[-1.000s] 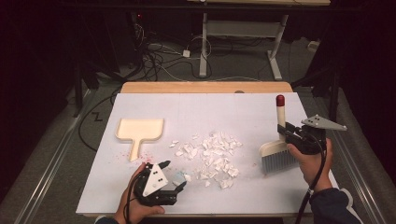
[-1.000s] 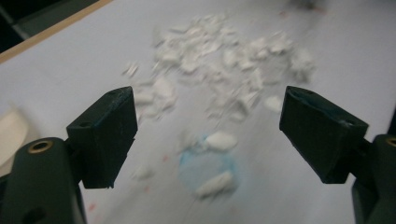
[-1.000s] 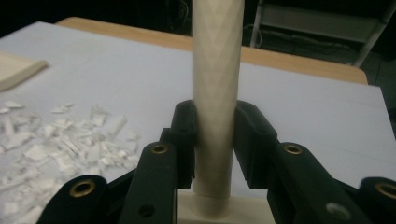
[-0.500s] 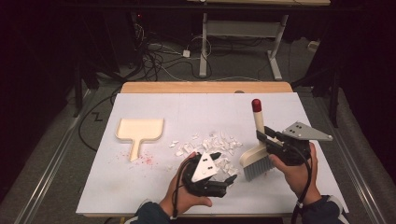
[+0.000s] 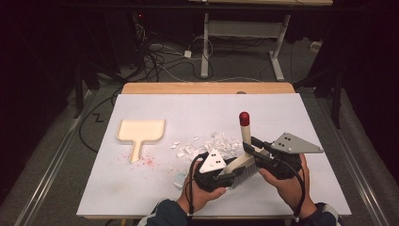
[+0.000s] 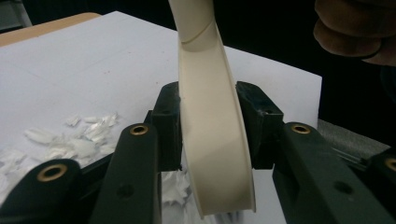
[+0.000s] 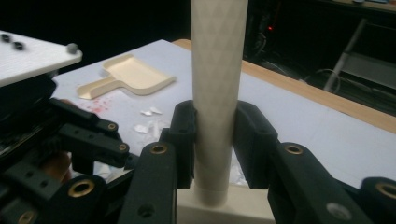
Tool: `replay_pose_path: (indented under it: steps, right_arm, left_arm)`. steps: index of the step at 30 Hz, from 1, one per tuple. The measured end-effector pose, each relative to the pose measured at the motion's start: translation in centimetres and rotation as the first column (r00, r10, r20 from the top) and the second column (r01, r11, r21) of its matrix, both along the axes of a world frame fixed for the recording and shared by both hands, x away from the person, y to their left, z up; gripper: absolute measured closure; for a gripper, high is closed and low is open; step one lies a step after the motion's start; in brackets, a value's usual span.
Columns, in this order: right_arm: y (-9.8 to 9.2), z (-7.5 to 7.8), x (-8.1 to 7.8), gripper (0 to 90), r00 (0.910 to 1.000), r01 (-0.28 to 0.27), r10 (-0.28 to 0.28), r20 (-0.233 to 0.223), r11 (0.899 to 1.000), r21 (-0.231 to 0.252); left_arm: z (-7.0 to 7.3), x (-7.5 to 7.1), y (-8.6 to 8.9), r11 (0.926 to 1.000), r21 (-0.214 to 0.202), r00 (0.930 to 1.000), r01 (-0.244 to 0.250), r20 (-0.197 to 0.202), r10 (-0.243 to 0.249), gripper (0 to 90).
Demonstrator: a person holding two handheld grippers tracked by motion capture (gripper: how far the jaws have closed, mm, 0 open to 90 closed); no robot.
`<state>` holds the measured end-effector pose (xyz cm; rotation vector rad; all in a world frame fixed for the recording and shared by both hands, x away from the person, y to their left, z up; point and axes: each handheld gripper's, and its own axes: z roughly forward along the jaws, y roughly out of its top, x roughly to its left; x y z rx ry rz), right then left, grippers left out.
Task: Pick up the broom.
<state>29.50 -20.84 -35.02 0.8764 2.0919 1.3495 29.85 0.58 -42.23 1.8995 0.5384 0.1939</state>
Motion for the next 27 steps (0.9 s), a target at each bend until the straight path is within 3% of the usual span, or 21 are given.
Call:
replay_pose_path:
  steps: [2, 5, 10, 11, 12, 15, 16, 18, 21, 22, 24, 27]
  right_arm:
    - [0.0, 0.2, -0.3, 70.8, 0.9996, -0.026, 0.026, 0.007, 1.0, 0.007]
    - [-0.1, 0.4, -0.5, 69.8, 0.9964, -0.085, 0.085, 0.003, 0.996, 0.009]
    - [-0.2, 0.3, -0.6, 65.9, 0.9891, -0.147, 0.147, -0.01, 0.989, -0.003]
    - [-0.3, 0.2, -0.7, 65.0, 0.9866, -0.163, 0.162, -0.014, 0.987, -0.016]
    - [-0.4, 0.0, -0.7, 60.4, 0.9769, -0.214, 0.213, -0.014, 0.976, -0.031]
    - [-0.5, 0.0, -0.8, 56.6, 0.9672, -0.254, 0.253, -0.018, 0.965, -0.059]
    - [-0.5, -0.2, -0.9, 52.0, 0.9554, -0.295, 0.294, -0.031, 0.952, -0.084]
    - [-0.6, -0.7, -0.7, 47.3, 0.9415, -0.337, 0.332, -0.056, 0.936, -0.103]
    - [-0.4, -1.6, -0.3, 43.6, 0.917, -0.398, 0.389, -0.089, 0.905, -0.149]
    - [-0.1, -2.1, -0.2, 42.5, 0.9024, -0.43, 0.417, -0.107, 0.886, -0.173]
    - [0.3, -2.7, -0.2, 41.6, 0.8811, -0.472, 0.454, -0.133, 0.859, -0.199]
    - [1.0, -3.7, -0.1, 42.0, 0.8359, -0.547, 0.514, -0.193, 0.81, -0.212]
  left_arm:
    - [0.4, 0.2, 1.3, 0.9999, 0.01, 0.9998, -0.007, -0.017, 0.007, 64.4]
    - [0.9, 0.1, 2.6, 0.9982, 0.04, 0.999, 0.045, -0.006, -0.045, 65.0]
    - [1.3, -0.2, 3.6, 0.9923, 0.088, 0.9962, 0.087, 0.001, -0.087, 65.0]
    - [1.4, -0.3, 3.9, 0.9908, 0.098, 0.9955, 0.094, 0.005, -0.095, 65.0]
    - [1.5, -0.3, 4.1, 0.9898, 0.101, 0.9949, 0.1, 0.002, -0.101, 65.0]
    - [1.7, -0.5, 4.7, 0.9855, 0.114, 0.9917, 0.126, 0.012, -0.128, 65.0]
    - [1.8, -0.7, 4.9, 0.9829, 0.121, 0.9898, 0.14, 0.013, -0.142, 65.0]
    - [1.8, -0.8, 5.1, 0.9815, 0.12, 0.9884, 0.149, 0.013, -0.151, 65.0]
    - [1.9, -1.2, 5.7, 0.969, 0.124, 0.9763, 0.214, 0.007, -0.216, 65.0]
    - [1.9, -1.2, 5.7, 0.969, 0.124, 0.9763, 0.214, 0.007, -0.216, 65.0]
    - [1.9, -1.5, 5.8, 0.9594, 0.122, 0.9667, 0.254, 0.0, -0.256, 65.0]
    - [1.8, -1.6, 5.8, 0.9458, 0.123, 0.953, 0.301, 0.001, -0.303, 64.9]
